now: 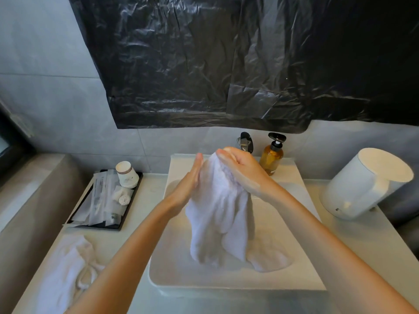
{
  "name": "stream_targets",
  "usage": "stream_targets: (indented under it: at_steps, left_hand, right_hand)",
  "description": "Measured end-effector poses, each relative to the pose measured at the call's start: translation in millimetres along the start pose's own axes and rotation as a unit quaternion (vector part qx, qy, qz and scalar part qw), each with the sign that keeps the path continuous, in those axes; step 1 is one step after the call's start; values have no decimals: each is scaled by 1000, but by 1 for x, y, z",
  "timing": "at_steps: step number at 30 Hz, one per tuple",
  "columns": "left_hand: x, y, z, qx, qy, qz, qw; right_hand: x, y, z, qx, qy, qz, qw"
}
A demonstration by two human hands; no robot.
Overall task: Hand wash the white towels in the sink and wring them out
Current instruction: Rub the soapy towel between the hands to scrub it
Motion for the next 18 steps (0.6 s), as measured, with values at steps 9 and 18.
stream_targets:
  at_steps: [9, 18]
  left_hand:
    - [14, -33, -79, -206, -3, -163, 965]
    - [74, -39, -85, -194, 64, -318, 926]
  right_hand:
    - [2, -13, -51, -34, -41, 32, 998]
    - [66, -32, -58, -30, -72, -30, 997]
Point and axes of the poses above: each hand's wrist, its own y-axis towards the middle knuckle, its own x-axis out of the back of the hand, z = x × y, the point moved 10 cm from there along y, towards the middle knuckle, and after that the axes turned 4 degrees about x, right-handed, at the moved point
